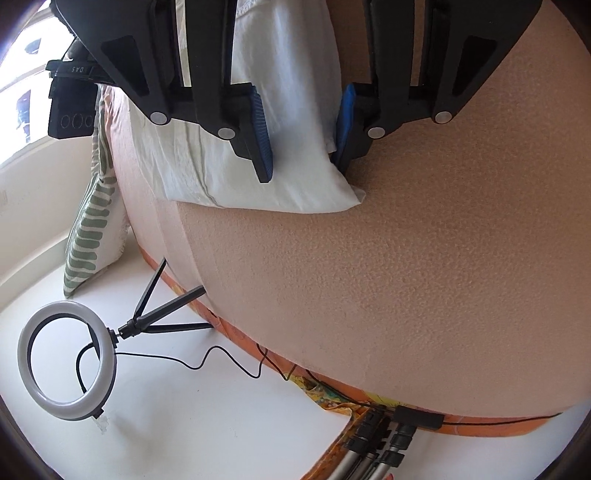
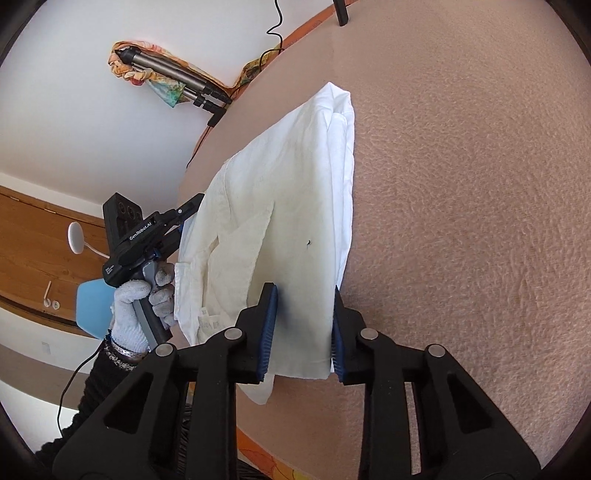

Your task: Fold small clothes

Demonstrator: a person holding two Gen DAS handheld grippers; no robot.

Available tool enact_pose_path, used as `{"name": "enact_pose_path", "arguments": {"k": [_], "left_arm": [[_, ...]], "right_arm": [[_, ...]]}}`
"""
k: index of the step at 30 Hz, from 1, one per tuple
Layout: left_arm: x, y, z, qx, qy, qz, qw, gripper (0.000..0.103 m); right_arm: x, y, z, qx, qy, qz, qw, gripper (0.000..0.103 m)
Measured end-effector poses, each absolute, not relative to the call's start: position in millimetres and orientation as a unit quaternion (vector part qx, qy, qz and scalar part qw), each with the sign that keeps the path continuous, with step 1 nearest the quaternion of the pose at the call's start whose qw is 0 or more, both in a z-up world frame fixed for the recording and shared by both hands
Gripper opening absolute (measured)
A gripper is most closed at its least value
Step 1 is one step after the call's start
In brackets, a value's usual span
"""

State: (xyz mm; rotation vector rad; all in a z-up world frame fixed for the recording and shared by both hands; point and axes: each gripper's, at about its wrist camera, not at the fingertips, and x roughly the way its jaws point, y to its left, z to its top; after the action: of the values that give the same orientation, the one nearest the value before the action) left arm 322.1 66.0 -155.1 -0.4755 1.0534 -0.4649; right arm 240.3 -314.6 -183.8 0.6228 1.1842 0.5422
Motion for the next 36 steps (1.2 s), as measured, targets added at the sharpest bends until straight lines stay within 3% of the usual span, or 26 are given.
{"name": "enact_pose_path", "arguments": {"k": [3,13,23,36], "left_arm": [[317,61,-145,-0.180,0.477,-0.219,0.832,0.013],[291,30,-96,-0.067,0.406,-0.238,0.880,0.009],[287,0,-63,-0.094,0.363,-0.274,0.886,0.007],[307,-103,-33,-0.066,0.325,-0.329,0.884,0.007]], "right_arm": [[235,-306,-171,0.236,0.534,0.235,0.777,0.018],[212,-258,-121,0.054,0.475,0.197,0.856,0.012],[202,-267,-70,-0.040,0.427,0.155,0.890,0.012],[202,-305,-55,-0.103,0.392,0.083,0.911,0.011]]}}
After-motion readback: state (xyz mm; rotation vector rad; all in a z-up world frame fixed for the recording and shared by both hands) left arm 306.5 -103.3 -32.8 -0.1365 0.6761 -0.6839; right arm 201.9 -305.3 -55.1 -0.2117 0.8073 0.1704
